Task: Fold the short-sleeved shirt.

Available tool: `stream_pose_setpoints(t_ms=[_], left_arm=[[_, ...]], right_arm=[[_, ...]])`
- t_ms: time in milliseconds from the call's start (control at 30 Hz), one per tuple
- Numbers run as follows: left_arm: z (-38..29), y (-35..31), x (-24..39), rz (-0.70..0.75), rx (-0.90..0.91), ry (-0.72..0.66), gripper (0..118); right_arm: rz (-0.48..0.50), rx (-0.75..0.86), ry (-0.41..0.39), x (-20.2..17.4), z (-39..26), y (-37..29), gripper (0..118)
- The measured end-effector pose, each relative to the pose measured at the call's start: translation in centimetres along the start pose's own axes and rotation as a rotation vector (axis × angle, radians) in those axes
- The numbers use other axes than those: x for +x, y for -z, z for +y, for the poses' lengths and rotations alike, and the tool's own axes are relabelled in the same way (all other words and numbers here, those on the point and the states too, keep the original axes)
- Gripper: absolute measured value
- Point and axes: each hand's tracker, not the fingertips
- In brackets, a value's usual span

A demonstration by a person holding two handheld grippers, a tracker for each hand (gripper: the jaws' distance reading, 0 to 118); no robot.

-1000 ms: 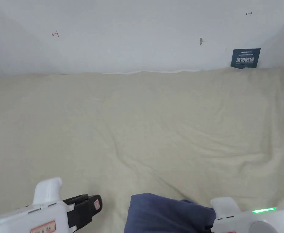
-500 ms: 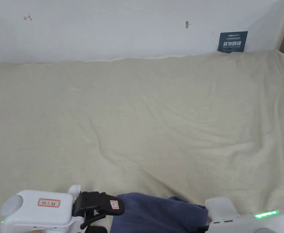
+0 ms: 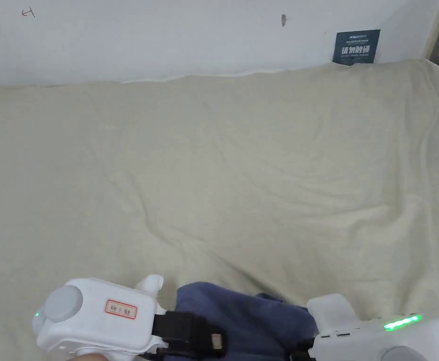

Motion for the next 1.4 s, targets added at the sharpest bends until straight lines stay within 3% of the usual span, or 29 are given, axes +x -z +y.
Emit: stream_pose_setpoints(t_ms=[100, 467, 733, 833, 1033, 1200, 1267, 1333, 1367, 1400], left_arm=[[0.3, 0.0, -0.1, -0.031, -0.017, -0.069, 26], [-1.1, -5.9, 0.0, 0.130, 0.062, -0.021, 26], [-1.4, -20.1, -10.0, 0.423, 0.199, -0.121, 26], [-1.3, -25.7, -14.0, 0.567, 0.179, -0.081, 26], [-2.0, -34.1, -20.1, 0.856, 0.102, -0.167, 26], [-3.6, -37.3, -23.3, 0.897, 0.139, -0.288, 27], [-4.0, -37.5, -24.0, 0.912, 0.142, -0.294, 40], [-4.5, -37.6, -24.0, 1.005, 0.172, -0.292, 89], [-4.5, -37.7, -24.1, 1.007, 0.185, -0.287, 104], [-4.7, -38.0, -23.9, 1.007, 0.198, -0.281, 107]], right_arm=[[0.006, 0.002, 0.019, -0.2, 0.0, -0.2, 1], [0.015, 0.082, -0.033, -2.4, -0.6, -3.5, 1], [0.043, 0.053, -0.081, -6.0, -0.2, -2.9, 1], [0.058, 0.032, -0.083, -7.2, 0.3, -2.1, 1], [0.045, -0.002, -0.115, -9.7, 1.6, -0.6, 1], [0.051, -0.024, -0.107, -11.2, 2.5, 0.7, 1], [0.058, -0.026, -0.099, -11.8, 2.6, 1.1, 1], [0.071, -0.030, -0.093, -12.3, 2.6, 1.2, 1], [0.078, -0.032, -0.092, -12.5, 2.6, 1.2, 1], [0.083, -0.035, -0.093, -12.6, 2.5, 1.2, 1]])
